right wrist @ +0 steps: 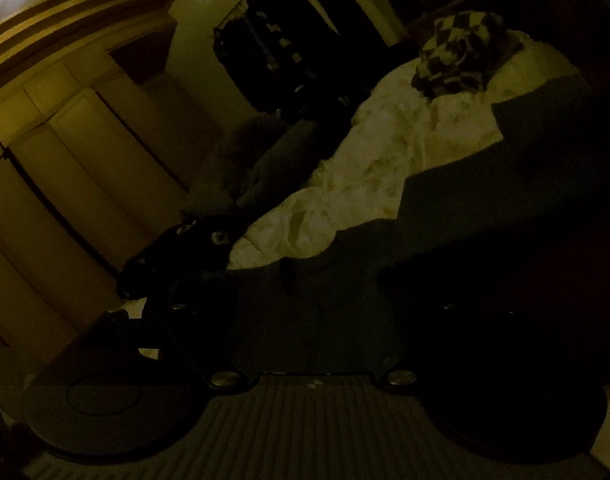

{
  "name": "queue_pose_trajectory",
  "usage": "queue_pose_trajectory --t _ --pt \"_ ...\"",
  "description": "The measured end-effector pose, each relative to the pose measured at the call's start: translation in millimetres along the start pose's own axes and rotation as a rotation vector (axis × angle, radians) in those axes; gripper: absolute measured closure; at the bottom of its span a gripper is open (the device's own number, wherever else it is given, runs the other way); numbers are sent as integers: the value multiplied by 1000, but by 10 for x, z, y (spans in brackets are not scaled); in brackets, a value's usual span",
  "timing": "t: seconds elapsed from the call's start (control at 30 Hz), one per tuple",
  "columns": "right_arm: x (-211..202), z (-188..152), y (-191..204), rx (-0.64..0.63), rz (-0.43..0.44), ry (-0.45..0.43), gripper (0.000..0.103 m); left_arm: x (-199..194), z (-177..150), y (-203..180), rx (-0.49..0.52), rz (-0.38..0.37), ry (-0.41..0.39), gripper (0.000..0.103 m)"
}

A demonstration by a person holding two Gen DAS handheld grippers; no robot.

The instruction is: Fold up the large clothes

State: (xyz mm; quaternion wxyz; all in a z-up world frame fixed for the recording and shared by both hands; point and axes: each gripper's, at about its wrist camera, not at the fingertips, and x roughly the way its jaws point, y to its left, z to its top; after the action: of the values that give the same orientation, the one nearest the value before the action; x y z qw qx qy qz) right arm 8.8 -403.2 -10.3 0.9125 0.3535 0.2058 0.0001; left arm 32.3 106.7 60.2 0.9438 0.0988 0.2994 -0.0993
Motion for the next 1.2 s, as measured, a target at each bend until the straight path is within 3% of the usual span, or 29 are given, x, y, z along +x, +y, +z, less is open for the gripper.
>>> queue_pose_trajectory --t 0.17,0.23,0.33,0.43,0.5,0.57,0.7,0.8,0.93,1.2 --pt "80 -23 -29 15 8 27 18 152 616 585 -116 141 -91 46" --pt "106 -45 -33 16 0 35 18 301 905 756 -120 244 -116 46" --pt "126 -56 -35 13 -3 39 18 626 1225 985 -148 350 -102 46" --pt "132 -52 -49 13 -1 38 18 996 1307 1231 -264 395 -40 45" --pt "141 -51 -78 17 -7 35 18 1200 1250 1295 -318 421 5 35" --pt "161 -58 -108 27 -11 37 18 1330 1169 1224 -304 444 6 0" --pt "200 -67 -154 34 -14 43 18 1421 1064 996 -203 466 -20 0" --pt "210 -74 -164 35 -14 48 18 1434 1011 884 -166 428 28 0" --pt "175 -65 -186 50 -19 33 18 1305 892 750 -175 299 47 0" --pt "40 -27 -288 155 -14 12 16 608 157 567 -250 -120 179 0"
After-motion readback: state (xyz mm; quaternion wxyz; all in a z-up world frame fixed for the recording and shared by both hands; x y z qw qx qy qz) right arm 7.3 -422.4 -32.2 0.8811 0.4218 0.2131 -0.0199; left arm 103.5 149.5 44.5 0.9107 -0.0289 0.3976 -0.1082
